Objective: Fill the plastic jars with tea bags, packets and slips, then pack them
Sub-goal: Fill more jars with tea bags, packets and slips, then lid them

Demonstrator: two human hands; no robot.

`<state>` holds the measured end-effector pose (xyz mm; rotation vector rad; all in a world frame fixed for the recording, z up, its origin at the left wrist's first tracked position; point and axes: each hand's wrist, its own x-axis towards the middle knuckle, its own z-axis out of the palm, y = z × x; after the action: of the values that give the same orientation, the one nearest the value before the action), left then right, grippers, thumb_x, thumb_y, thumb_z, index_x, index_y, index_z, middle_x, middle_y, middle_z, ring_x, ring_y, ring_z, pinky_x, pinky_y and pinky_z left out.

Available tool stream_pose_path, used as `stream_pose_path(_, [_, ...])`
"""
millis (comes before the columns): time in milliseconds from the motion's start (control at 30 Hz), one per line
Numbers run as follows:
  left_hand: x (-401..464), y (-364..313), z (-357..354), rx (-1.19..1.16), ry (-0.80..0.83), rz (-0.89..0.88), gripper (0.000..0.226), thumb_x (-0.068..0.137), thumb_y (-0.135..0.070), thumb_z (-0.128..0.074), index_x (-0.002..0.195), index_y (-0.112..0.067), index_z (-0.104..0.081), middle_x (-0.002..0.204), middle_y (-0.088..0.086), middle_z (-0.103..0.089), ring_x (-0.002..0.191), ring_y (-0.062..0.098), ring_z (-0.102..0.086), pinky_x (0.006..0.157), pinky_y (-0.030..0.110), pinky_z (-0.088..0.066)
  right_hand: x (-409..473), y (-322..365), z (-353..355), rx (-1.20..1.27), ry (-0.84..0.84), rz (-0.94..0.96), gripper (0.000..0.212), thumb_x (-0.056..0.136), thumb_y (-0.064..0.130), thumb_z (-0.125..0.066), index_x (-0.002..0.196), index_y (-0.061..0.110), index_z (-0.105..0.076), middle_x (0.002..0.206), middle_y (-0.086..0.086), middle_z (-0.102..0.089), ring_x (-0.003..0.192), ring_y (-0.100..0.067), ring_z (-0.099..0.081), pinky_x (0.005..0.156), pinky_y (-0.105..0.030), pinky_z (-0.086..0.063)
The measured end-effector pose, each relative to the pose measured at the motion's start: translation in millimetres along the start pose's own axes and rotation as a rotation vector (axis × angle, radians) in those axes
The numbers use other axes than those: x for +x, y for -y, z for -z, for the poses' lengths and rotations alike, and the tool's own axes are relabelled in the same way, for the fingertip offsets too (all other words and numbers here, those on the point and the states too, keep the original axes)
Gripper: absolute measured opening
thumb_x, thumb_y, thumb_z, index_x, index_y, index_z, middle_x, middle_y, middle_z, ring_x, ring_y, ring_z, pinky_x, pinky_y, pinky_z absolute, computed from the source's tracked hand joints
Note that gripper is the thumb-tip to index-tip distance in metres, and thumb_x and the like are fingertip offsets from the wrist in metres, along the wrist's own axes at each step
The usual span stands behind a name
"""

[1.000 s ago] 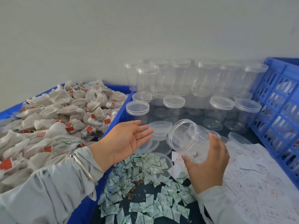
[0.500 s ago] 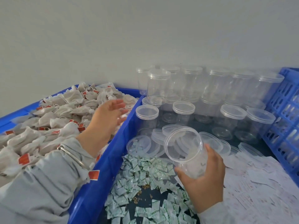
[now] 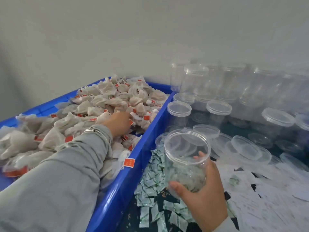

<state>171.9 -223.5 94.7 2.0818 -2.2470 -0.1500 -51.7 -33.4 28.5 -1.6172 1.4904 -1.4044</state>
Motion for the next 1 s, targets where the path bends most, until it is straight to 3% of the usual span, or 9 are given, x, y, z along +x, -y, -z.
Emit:
stream_pose_path(67, [3,-3,-7,0.073,0.031,-0.026,0.029,0.093,-0.018,-0.052,0.121,-0.012,-0.053,0.119,0.011,-0.06,0.104,0.028,-0.06,0.068,0.027,-0.045,-3,1,-11,0.05,0.037,-0.039,0.09,0.043,0.063,-0.081,0.122,0.054,-0.038,0.117,0.021,-0.051,0.11,-0.004,-0.055,0.09,-0.037,-0.052])
stream_pose_path(100, [4,-4,-10,0.107,0.034,-0.037,0.027,0.093,-0.017,-0.051,0.119,-0.01,-0.053,0.118,0.012,-0.061,0.103,0.029,-0.06,0.067,0.027,-0.045,-3,2,-16,0.07,0.05,-0.05,0.094,0.043,0.062,-0.082,0.126,0.047,-0.04,0.117,0.018,-0.052,0.11,-0.007,-0.056,0.089,-0.039,-0.053])
stream_pose_path(200, [8,-5,-16,0.175,0.03,-0.037,0.029,0.091,-0.014,-0.051,0.119,-0.009,-0.052,0.121,0.012,-0.059,0.108,0.029,-0.058,0.082,0.035,-0.047,-3,4,-26,0.123,0.041,-0.063,0.097,0.044,0.058,-0.081,0.13,0.035,-0.044,0.118,0.012,-0.054,0.112,-0.009,-0.056,0.091,-0.039,-0.052])
stream_pose_path(367, [14,-6,-21,0.2,0.045,0.02,0.023,0.09,-0.013,-0.053,0.111,-0.01,-0.058,0.116,0.01,-0.062,0.104,0.027,-0.06,0.086,0.037,-0.05,-7,5,-31,0.126,0.023,-0.046,0.084,0.042,0.064,-0.078,0.113,0.072,-0.033,0.109,0.037,-0.047,0.109,0.013,-0.049,0.08,-0.005,-0.045])
stream_pose_path(533, [18,-7,-21,0.149,0.008,0.081,0.018,0.09,-0.009,-0.052,0.104,-0.005,-0.063,0.108,0.012,-0.065,0.097,0.028,-0.062,0.072,0.032,-0.046,-9,-7,-26,0.135,0.061,-0.041,0.091,0.043,0.063,-0.083,0.122,0.062,-0.037,0.121,0.025,-0.052,0.116,0.001,-0.052,0.095,-0.03,-0.048])
stream_pose_path(700, [15,-7,-17,0.049,-0.064,0.066,0.016,0.087,-0.008,-0.055,0.101,-0.006,-0.061,0.103,0.013,-0.065,0.094,0.028,-0.062,0.068,0.031,-0.045,-7,-13,-23,0.129,0.065,-0.057,0.094,0.043,0.067,-0.083,0.125,0.057,-0.037,0.123,0.02,-0.052,0.118,-0.003,-0.052,0.098,-0.037,-0.048])
stream_pose_path(867, [18,-2,-4,-0.239,-0.18,0.053,0.018,0.092,-0.01,-0.052,0.108,-0.009,-0.061,0.104,0.009,-0.062,0.092,0.023,-0.057,0.073,0.03,-0.045,-7,-16,-23,0.148,0.084,-0.085,0.1,0.041,0.068,-0.084,0.127,0.052,-0.037,0.124,0.016,-0.052,0.118,-0.009,-0.054,0.096,-0.04,-0.05])
stream_pose_path(933, [17,0,4,-0.549,-0.208,0.098,0.019,0.097,-0.014,-0.047,0.108,-0.009,-0.061,0.098,0.009,-0.063,0.086,0.022,-0.06,0.076,0.035,-0.052,-6,-17,-22,0.128,0.069,-0.085,0.099,0.04,0.072,-0.081,0.127,0.053,-0.037,0.122,0.018,-0.052,0.117,-0.006,-0.053,0.097,-0.038,-0.049])
stream_pose_path(1000, [12,-2,15,-0.946,-0.198,0.163,0.016,0.098,-0.012,-0.045,0.106,-0.009,-0.058,0.092,0.007,-0.062,0.076,0.019,-0.063,0.068,0.033,-0.054,-5,-17,-21,0.113,0.06,-0.088,0.099,0.041,0.072,-0.08,0.127,0.051,-0.037,0.122,0.021,-0.051,0.118,-0.003,-0.051,0.098,-0.038,-0.048])
